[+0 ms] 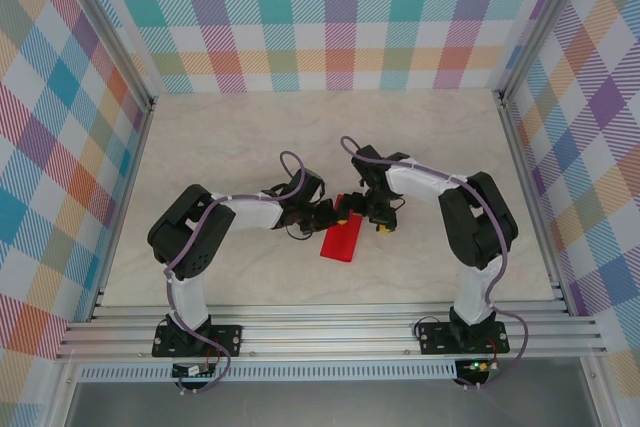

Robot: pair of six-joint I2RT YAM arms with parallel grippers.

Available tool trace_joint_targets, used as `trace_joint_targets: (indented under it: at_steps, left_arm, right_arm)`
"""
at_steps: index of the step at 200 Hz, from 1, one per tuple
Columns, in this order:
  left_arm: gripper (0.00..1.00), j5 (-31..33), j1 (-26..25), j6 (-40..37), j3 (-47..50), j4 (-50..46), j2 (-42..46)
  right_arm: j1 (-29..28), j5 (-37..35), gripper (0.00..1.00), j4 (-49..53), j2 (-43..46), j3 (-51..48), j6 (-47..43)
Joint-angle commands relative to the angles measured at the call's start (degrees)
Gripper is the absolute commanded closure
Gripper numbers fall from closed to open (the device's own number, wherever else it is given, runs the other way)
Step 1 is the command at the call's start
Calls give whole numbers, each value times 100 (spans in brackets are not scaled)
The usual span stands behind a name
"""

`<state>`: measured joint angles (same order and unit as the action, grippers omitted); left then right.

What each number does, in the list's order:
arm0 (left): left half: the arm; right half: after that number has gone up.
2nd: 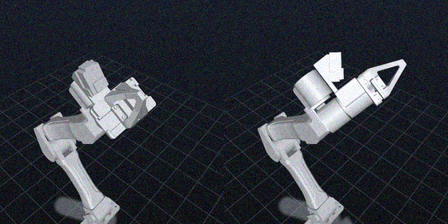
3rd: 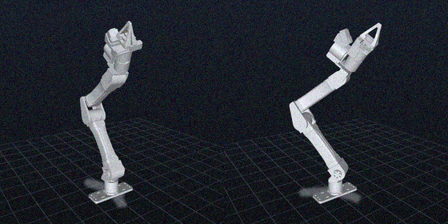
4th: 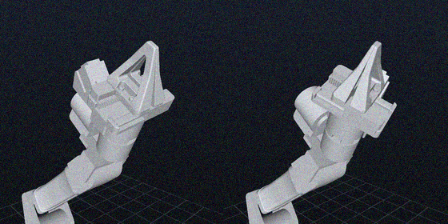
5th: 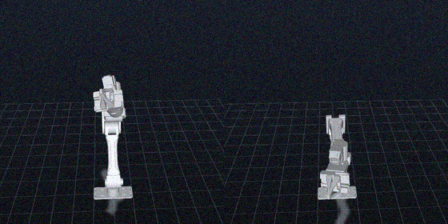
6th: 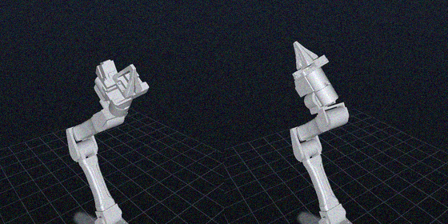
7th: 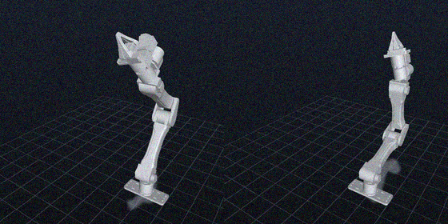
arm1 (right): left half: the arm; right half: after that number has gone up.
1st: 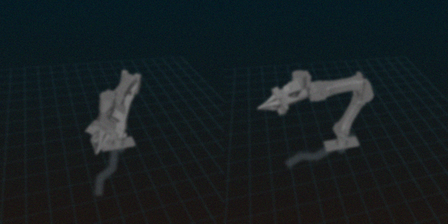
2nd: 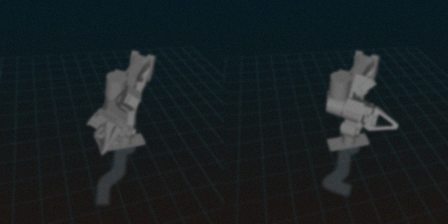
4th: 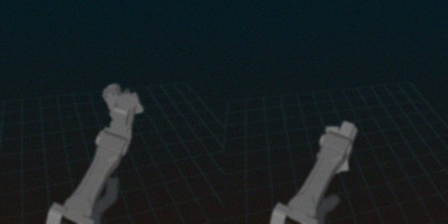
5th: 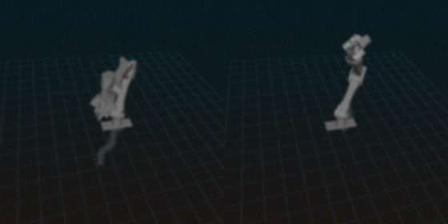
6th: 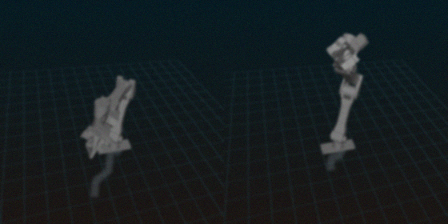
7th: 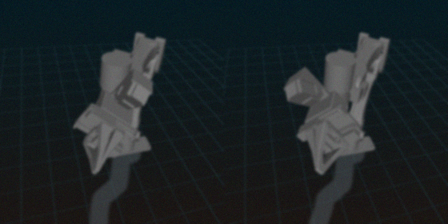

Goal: Fold a paper plane with a square sheet of paper (pick it up from the middle)
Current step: Hold the square sheet of paper at the center of the table, then fold the square sheet of paper in half at the center of the table.

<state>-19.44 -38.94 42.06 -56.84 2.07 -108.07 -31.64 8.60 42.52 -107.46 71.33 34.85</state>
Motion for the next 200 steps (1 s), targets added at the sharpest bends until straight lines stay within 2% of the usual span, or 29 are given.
trace_joint_targets:
  at_steps: [1,14,57,85,112,200]
  left_arm:
    - [100,424,-78,-13,221,-414,-354]
    - [100,419,-77,-14,206,-409,-387]
    - [100,397,-79,-21,204,-407,-413]
    - [100,397,-78,-48,191,-438,-421]
    - [100,393,-76,-58,172,-454,-433]
    - [100,380,-80,-121,103,-548,-467]
  right_arm:
    - [157,100,3,-390,636,-279,-68]
    - [259,524,12,-705,889,-521,-39]
    - [351,1535,64,-1543,1170,-1024,288]
    - [351,2242,84,-2397,1066,-1409,678]
    - [351,2310,88,-2614,960,-1574,763]
    - [494,1992,89,-2983,493,-2242,575]
